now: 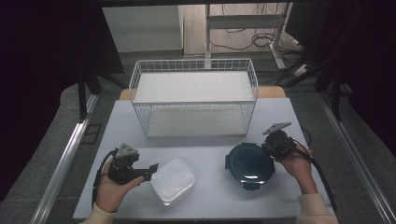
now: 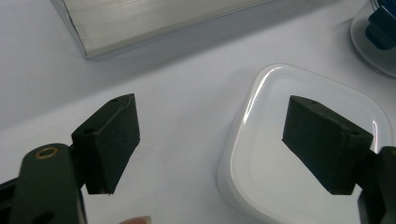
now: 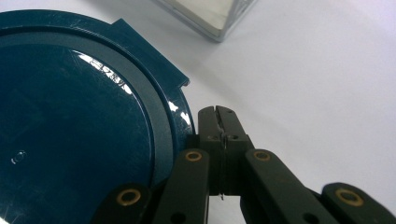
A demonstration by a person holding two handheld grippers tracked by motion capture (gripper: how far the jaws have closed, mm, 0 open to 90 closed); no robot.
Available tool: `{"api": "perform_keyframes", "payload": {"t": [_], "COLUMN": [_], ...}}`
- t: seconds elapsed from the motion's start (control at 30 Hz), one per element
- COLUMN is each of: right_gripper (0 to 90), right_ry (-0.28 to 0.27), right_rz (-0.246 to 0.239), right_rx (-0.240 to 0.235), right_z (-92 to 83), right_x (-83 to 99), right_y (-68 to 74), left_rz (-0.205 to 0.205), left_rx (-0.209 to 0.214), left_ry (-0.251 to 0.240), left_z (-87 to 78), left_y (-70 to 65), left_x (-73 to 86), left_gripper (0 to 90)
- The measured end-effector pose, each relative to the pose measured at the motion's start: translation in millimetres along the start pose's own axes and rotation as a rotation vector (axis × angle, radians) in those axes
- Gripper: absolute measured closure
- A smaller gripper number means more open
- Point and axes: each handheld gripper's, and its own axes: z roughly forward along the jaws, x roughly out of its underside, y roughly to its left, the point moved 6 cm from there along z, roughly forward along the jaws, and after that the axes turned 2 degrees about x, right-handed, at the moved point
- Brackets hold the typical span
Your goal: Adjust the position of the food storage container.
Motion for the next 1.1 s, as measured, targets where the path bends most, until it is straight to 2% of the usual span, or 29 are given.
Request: {"api": "perform_keyframes", "payload": {"t": [0.17, 0.43, 0.5, 0.57, 0.67, 0.7, 0.73, 0.8, 0.83, 1.0, 1.1], "right_gripper": [89.8, 89.5, 89.5, 89.5, 89.5, 89.5, 89.4, 88.8, 85.3, 56.2, 38.7], "right_ry": [0.003, 0.006, -0.004, -0.034, -0.115, -0.115, -0.156, -0.174, -0.185, -0.224, -0.264], "right_rz": [-0.019, -0.002, 0.0, 0.045, 0.115, 0.115, 0.137, 0.151, 0.154, 0.183, 0.234], "right_rx": [-0.016, -0.047, -0.006, 0.008, -0.034, -0.034, -0.048, -0.056, -0.064, -0.112, -0.135], "right_z": [0.2, 0.2, -1.9, -9.8, -27.9, -27.9, -39.2, -45.6, -48.7, -58.8, -64.0], "right_x": [-2.6, -2.8, -2.2, -1.1, 1.0, 1.0, 4.7, 8.5, 10.8, 21.5, 22.0], "right_y": [7.5, 9.9, 6.3, 1.0, -0.7, -0.7, 0.1, 2.6, 4.1, 12.0, 13.6], "left_rz": [0.002, -0.001, -0.006, -0.008, -0.007, -0.009, -0.01, -0.004, 0.002, 0.021, 0.014], "left_rx": [0.003, 0.014, 0.02, 0.028, 0.038, 0.052, 0.075, 0.096, 0.108, 0.146, 0.17], "left_ry": [-0.002, -0.01, -0.015, -0.029, -0.047, -0.056, -0.069, -0.076, -0.077, -0.068, -0.06], "left_z": [-1.0, -1.4, -3.8, -8.7, -14.5, -17.5, -21.1, -24.1, -25.2, -23.3, -17.7], "left_y": [-1.3, -6.3, -9.2, -14.1, -20.9, -26.3, -34.8, -45.4, -52.3, -77.7, -90.6], "left_x": [-0.6, -1.8, -2.9, -5.2, -8.0, -9.6, -11.5, -12.4, -12.4, -13.6, -15.7], "left_gripper": [18.6, 18.3, 17.8, 17.2, 16.4, 16.4, 15.5, 15.1, 14.9, 14.3, 13.9]}}
